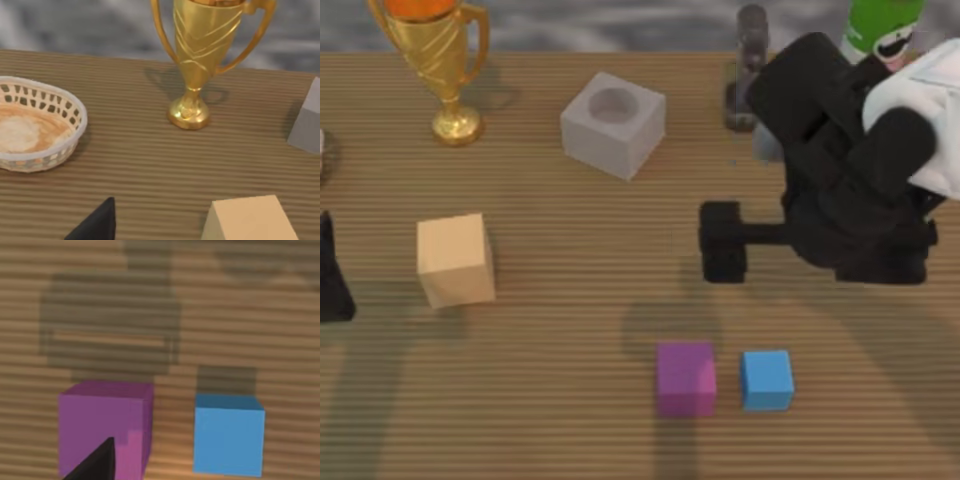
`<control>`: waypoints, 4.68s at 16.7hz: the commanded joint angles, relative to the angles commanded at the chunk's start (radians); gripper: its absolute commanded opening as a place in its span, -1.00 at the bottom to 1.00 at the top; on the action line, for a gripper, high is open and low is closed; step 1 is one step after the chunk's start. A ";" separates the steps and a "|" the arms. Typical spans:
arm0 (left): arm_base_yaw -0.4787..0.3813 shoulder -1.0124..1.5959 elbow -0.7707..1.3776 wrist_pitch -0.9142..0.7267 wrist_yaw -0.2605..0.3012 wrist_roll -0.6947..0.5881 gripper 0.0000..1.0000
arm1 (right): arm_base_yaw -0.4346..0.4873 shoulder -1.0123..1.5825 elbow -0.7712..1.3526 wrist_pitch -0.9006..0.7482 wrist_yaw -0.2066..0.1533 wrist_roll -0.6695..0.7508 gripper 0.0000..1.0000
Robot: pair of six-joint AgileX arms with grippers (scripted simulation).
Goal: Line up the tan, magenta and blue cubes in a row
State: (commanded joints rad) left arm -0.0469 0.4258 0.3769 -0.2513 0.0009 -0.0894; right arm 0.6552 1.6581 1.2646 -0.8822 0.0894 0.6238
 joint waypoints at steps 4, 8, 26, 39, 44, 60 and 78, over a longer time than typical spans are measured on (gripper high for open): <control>-0.038 0.402 0.293 -0.206 0.002 -0.068 1.00 | -0.143 -0.336 -0.323 0.144 0.033 -0.173 1.00; -0.077 0.841 0.597 -0.423 0.002 -0.140 1.00 | -0.297 -0.716 -0.674 0.304 0.035 -0.346 1.00; -0.156 1.660 1.246 -0.857 0.001 -0.292 1.00 | -0.645 -1.658 -1.265 0.882 -0.089 -0.624 1.00; -0.155 1.788 1.069 -0.552 0.002 -0.289 1.00 | -0.645 -1.658 -1.265 0.882 -0.089 -0.624 1.00; -0.155 1.788 1.069 -0.552 0.002 -0.289 0.55 | -0.645 -1.658 -1.265 0.882 -0.089 -0.624 1.00; -0.155 1.788 1.069 -0.552 0.002 -0.289 -1.00 | -0.645 -1.658 -1.265 0.882 -0.089 -0.624 1.00; -0.155 1.670 1.189 -0.788 -0.002 -0.297 -1.00 | -0.645 -1.658 -1.265 0.882 -0.089 -0.624 1.00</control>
State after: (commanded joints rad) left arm -0.2020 2.0954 1.5663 -1.0395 -0.0009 -0.3861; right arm 0.0100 0.0000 0.0000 0.0000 0.0000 0.0000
